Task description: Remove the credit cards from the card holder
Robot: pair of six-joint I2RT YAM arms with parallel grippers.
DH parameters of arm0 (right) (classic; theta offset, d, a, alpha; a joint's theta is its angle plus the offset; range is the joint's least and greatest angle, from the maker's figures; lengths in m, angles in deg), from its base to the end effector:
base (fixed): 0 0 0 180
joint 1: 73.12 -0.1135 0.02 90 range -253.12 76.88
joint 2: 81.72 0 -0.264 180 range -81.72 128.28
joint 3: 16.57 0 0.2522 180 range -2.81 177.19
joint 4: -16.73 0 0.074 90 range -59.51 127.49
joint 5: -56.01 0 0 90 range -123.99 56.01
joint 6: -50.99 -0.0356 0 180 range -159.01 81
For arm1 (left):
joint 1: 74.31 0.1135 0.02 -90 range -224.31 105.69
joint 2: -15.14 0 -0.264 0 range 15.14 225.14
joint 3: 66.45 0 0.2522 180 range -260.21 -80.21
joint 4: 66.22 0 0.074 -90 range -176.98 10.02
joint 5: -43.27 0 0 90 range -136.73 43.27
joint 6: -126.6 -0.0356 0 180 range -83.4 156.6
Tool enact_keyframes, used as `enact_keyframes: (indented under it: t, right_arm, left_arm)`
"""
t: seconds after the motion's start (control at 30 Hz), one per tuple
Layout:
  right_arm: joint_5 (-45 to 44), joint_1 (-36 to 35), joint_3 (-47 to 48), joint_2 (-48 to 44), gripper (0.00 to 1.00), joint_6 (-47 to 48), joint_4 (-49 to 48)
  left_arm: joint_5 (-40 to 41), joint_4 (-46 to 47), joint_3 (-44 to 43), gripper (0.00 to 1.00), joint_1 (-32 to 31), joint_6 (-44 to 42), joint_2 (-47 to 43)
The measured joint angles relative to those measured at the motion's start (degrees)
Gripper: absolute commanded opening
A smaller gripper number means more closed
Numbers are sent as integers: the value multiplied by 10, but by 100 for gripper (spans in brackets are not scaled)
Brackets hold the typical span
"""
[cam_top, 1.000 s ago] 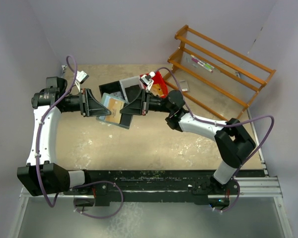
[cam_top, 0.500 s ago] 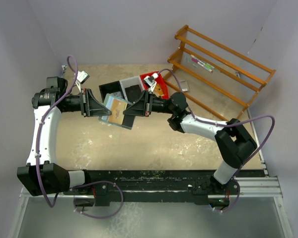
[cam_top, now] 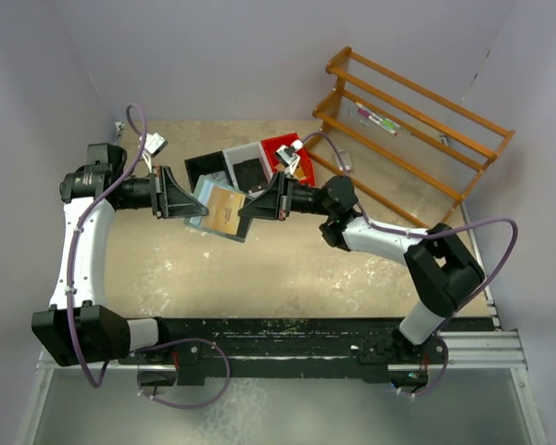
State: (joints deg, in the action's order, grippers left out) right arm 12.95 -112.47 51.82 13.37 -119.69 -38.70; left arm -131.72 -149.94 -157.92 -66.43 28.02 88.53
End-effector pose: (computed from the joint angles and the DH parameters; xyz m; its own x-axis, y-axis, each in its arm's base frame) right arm 0.2580 0.2452 0.3104 -0.8559 0.1695 -0.4886 -0.5171 -0.2810 0.8084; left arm 0.2189 -0.0055 0.3745 -0.8333 -0.1022 -0.5432 0.5252 0.1599 -0.8358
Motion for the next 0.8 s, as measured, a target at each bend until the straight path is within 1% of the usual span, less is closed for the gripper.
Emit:
enact_keyframes:
  t: [0.2,0.3,0.37,0.47,0.57,0.63,0.7,0.8]
  right_arm:
    - [21,21,-14,-22,0,3,23]
    - [37,55,-27,-48,0,19,74]
    - [39,83,-27,-64,0,50,125]
    - [34,125,-15,-91,0,136,269]
    - [8,153,34,-90,0,229,411]
    - [-31,169,97,-75,0,296,516]
    - [-71,178,167,-47,0,351,593]
    - [-134,187,276,16,0,419,675]
  left_arm:
    - [23,10,-1,2,0,6,0]
    - [65,38,-7,1,0,28,0]
    - [95,59,-14,0,0,40,-1]
    - [137,85,-21,0,0,51,-4]
    - [155,94,-24,0,0,51,-4]
    - [160,91,-29,0,0,49,-1]
    - [161,91,-33,1,0,49,0]
    - [161,90,-35,1,0,49,0]
